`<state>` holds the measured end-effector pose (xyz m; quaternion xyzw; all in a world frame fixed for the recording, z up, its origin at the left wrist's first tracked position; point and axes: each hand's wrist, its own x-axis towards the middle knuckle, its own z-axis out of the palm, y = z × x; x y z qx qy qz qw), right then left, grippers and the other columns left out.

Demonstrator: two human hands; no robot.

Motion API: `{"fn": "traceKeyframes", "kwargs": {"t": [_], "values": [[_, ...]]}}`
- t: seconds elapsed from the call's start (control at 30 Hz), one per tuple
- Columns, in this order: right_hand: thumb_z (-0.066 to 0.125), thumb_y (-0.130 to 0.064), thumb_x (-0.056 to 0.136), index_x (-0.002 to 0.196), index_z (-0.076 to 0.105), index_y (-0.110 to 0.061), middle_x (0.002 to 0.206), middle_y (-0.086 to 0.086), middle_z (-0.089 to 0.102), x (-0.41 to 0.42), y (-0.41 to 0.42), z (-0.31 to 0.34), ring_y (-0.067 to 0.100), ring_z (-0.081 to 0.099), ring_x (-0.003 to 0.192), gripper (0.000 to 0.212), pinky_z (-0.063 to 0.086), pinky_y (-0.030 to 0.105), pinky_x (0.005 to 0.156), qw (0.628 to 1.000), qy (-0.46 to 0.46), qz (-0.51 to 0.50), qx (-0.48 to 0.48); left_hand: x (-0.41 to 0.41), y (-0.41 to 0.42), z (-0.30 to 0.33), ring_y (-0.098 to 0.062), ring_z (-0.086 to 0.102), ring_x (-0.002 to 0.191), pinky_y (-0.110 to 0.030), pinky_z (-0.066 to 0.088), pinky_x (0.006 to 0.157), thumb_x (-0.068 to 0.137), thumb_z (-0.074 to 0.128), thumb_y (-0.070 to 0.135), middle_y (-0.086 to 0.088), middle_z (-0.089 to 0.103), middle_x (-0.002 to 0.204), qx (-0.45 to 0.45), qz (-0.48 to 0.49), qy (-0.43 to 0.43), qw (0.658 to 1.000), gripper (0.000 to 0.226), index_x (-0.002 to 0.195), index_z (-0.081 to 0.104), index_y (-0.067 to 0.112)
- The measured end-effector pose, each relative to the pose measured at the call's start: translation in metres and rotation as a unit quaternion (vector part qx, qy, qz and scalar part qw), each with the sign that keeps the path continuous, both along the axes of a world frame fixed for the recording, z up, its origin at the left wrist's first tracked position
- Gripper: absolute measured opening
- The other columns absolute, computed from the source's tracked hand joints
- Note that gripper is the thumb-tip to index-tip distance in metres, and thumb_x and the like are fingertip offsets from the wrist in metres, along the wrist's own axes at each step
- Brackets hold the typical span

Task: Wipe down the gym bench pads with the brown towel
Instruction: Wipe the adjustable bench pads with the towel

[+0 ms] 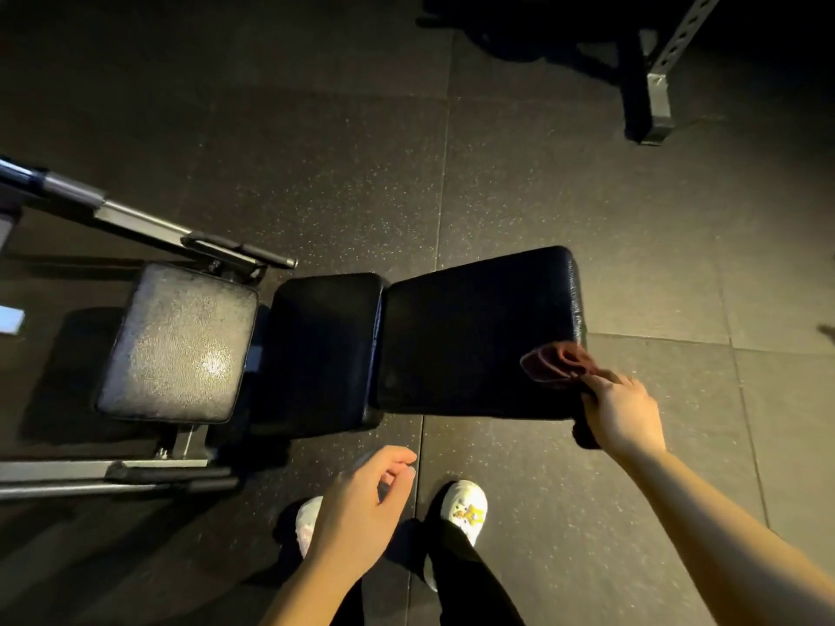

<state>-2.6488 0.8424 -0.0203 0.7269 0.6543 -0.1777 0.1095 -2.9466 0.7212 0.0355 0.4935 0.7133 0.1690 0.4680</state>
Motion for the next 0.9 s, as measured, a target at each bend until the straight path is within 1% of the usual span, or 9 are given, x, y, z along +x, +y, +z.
{"fn": "traceKeyframes", "kwargs": {"t": [0.1, 0.2, 0.3, 0.47, 0.57, 0.7, 0.8, 0.87, 0.9], "values": [[0.059, -0.014, 0.094, 0.111, 0.071, -0.011, 0.105, 0.013, 0.067, 0.016, -0.009, 0.035, 0.032, 0.06, 0.098, 0.022, 0.038, 0.031, 0.074, 0.968, 0.183, -0.17, 0.032, 0.042, 0.007, 0.026, 0.009, 0.058, 0.093, -0.005, 0.043, 0.075, 0.098, 0.059, 0.022, 0.02, 0.066, 0.096, -0.02, 0.029, -0.041, 0.999, 0.018, 0.099, 0.063, 0.04], [0.061, -0.011, 0.094, 0.098, 0.073, -0.023, 0.098, 0.004, 0.072, 0.019, -0.026, 0.081, 0.026, 0.066, 0.097, 0.017, 0.047, 0.036, 0.085, 0.88, 0.375, -0.289, 0.02, 0.08, 0.011, 0.05, 0.012, 0.056, 0.089, -0.005, 0.043, 0.074, 0.099, 0.058, 0.02, 0.017, 0.064, 0.098, -0.047, 0.002, -0.073, 0.996, 0.017, 0.102, 0.062, 0.036], [0.059, -0.009, 0.095, 0.095, 0.071, -0.025, 0.091, 0.001, 0.074, 0.018, -0.041, 0.127, 0.019, 0.069, 0.088, 0.02, 0.052, 0.036, 0.083, 0.794, 0.509, -0.332, -0.005, 0.098, 0.022, 0.07, 0.011, 0.057, 0.09, -0.006, 0.043, 0.077, 0.099, 0.057, 0.025, 0.017, 0.063, 0.102, -0.04, -0.023, -0.084, 0.995, 0.019, 0.114, 0.061, 0.036], [0.057, -0.014, 0.089, 0.11, 0.066, -0.008, 0.093, 0.011, 0.072, 0.009, -0.043, 0.184, 0.018, 0.069, 0.079, 0.023, 0.053, 0.022, 0.064, 0.639, 0.682, -0.342, -0.101, 0.094, 0.07, 0.096, 0.011, 0.056, 0.102, -0.007, 0.046, 0.079, 0.095, 0.063, 0.02, 0.016, 0.052, 0.123, 0.043, 0.003, -0.114, 0.993, 0.051, 0.136, 0.041, 0.039], [0.057, -0.017, 0.085, 0.115, 0.065, -0.007, 0.102, 0.016, 0.072, 0.005, -0.032, 0.207, 0.023, 0.07, 0.088, 0.033, 0.055, 0.024, 0.068, 0.619, 0.704, -0.321, -0.134, 0.096, 0.101, 0.117, 0.008, 0.047, 0.121, -0.016, 0.042, 0.095, 0.089, 0.064, 0.036, 0.028, 0.042, 0.133, 0.031, 0.011, -0.205, 0.978, 0.059, 0.133, 0.03, 0.057], [0.068, -0.015, 0.084, 0.106, 0.072, -0.009, 0.103, 0.017, 0.072, 0.012, -0.017, 0.234, 0.023, 0.069, 0.091, 0.023, 0.055, 0.025, 0.071, 0.596, 0.723, -0.327, -0.124, 0.12, 0.14, 0.143, -0.005, 0.052, 0.127, -0.038, 0.037, 0.113, 0.078, 0.062, 0.049, 0.02, 0.056, 0.135, -0.046, -0.01, -0.347, 0.937, 0.059, 0.134, 0.044, 0.051], [0.066, -0.024, 0.077, 0.104, 0.073, -0.01, 0.108, 0.02, 0.07, 0.024, -0.002, 0.249, 0.026, 0.068, 0.094, 0.031, 0.055, 0.026, 0.075, 0.585, 0.729, -0.343, -0.094, 0.148, 0.174, 0.16, -0.014, 0.065, 0.112, -0.031, 0.049, 0.1, 0.084, 0.063, 0.03, 0.003, 0.07, 0.119, -0.062, -0.079, -0.378, 0.92, 0.04, 0.124, 0.061, 0.03], [0.068, -0.031, 0.077, 0.104, 0.074, -0.013, 0.106, 0.015, 0.071, 0.039, 0.006, 0.255, 0.023, 0.068, 0.095, 0.033, 0.055, 0.027, 0.079, 0.599, 0.723, -0.339, -0.068, 0.177, 0.195, 0.168, -0.012, 0.069, 0.092, -0.02, 0.052, 0.082, 0.092, 0.062, 0.01, 0.004, 0.075, 0.094, -0.013, -0.15, -0.348, 0.925, 0.016, 0.099, 0.072, 0.019], [0.072, -0.035, 0.076, 0.106, 0.073, -0.013, 0.104, 0.012, 0.071, 0.049, 0.009, 0.259, 0.022, 0.068, 0.095, 0.038, 0.055, 0.029, 0.081, 0.614, 0.713, -0.333, -0.052, 0.194, 0.206, 0.174, -0.007, 0.066, 0.083, -0.016, 0.05, 0.075, 0.093, 0.059, 0.0, 0.009, 0.073, 0.082, 0.022, -0.182, -0.328, 0.927, 0.023, 0.086, 0.072, 0.018]]}}
